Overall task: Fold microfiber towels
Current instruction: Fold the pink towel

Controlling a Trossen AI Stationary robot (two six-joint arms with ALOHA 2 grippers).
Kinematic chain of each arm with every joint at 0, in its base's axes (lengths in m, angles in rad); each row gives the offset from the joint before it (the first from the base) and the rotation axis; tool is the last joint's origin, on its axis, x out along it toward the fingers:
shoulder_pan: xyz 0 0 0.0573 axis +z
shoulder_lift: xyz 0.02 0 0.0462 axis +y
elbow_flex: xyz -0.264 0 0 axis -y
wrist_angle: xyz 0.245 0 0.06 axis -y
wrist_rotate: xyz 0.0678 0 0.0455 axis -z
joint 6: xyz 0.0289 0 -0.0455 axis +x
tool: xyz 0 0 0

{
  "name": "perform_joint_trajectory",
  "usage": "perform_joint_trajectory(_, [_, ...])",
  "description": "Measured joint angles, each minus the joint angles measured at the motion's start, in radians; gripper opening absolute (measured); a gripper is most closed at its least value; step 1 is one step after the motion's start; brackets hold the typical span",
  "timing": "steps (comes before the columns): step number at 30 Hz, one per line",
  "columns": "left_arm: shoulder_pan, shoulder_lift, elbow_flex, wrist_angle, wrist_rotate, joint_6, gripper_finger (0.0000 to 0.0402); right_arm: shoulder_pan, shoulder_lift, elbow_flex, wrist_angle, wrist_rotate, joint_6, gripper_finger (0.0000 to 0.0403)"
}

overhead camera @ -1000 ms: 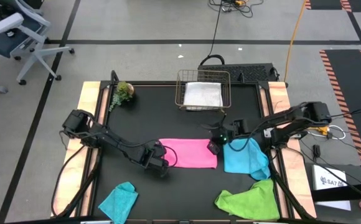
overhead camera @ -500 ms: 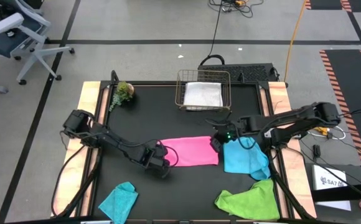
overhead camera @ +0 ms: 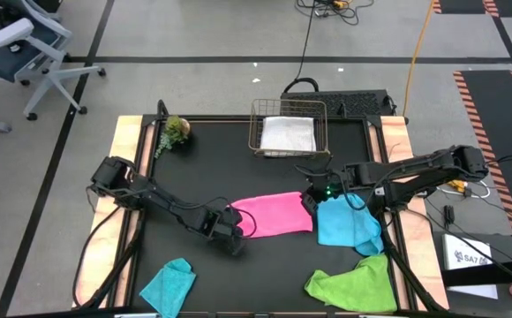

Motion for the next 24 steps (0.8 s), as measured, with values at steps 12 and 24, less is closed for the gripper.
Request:
perform_joint_trajectory(12, [0.003, 0.0, 0.001, -0.003, 0.002, 0.003, 0.011, 0.0, 0.0, 0.0, 0.001, 0.001, -0.006, 0.0])
perform_joint_trajectory(24, [-0.023, -0.135, -0.002, -0.174, -0.139, -0.066, 0.0106, 0.0, 0.0, 0.001, -0.018, 0.0, -0.013, 0.0])
